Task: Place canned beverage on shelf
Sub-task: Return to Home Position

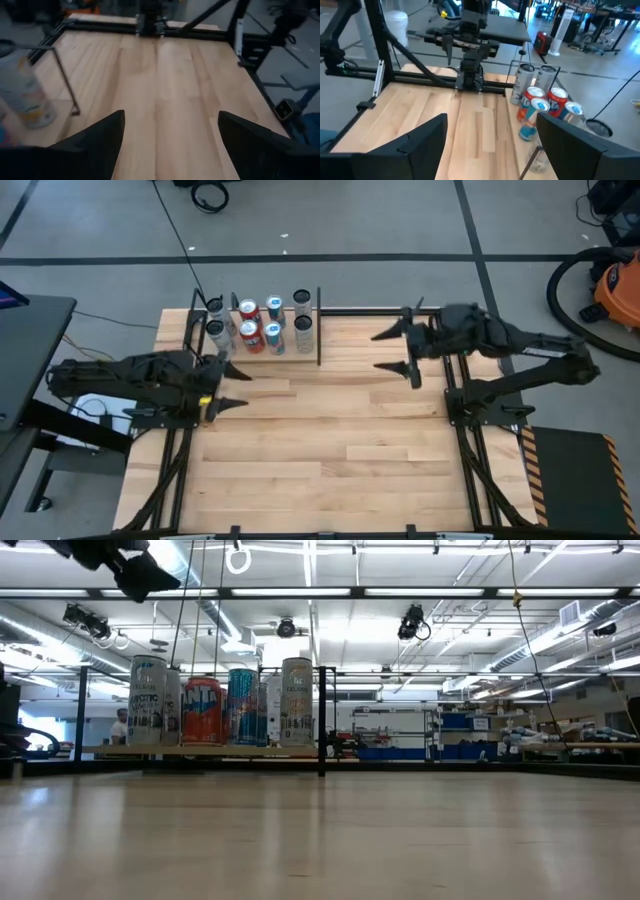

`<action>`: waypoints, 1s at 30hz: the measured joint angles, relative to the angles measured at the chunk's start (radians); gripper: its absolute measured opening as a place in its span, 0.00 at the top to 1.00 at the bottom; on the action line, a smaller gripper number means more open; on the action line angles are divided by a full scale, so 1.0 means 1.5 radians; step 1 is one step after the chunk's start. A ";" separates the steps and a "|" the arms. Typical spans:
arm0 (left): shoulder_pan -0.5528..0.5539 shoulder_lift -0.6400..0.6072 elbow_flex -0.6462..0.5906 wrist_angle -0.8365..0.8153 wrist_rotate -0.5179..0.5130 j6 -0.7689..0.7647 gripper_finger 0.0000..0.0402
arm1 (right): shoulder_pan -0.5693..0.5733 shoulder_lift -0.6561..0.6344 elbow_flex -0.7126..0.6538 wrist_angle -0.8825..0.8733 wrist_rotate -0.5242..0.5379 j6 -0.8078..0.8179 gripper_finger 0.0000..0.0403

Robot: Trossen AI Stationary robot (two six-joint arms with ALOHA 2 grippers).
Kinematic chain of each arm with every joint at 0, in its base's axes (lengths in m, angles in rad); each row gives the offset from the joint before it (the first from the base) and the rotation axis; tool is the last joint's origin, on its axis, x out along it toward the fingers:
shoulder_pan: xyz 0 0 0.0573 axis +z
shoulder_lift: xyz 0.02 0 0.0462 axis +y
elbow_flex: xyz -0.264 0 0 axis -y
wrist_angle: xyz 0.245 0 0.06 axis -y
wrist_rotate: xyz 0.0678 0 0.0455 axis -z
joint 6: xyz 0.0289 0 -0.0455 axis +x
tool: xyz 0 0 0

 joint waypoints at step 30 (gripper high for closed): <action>-0.120 -0.039 -0.353 0.335 0.092 0.073 0.20 | 0.034 -0.125 -0.746 0.799 0.005 0.051 0.22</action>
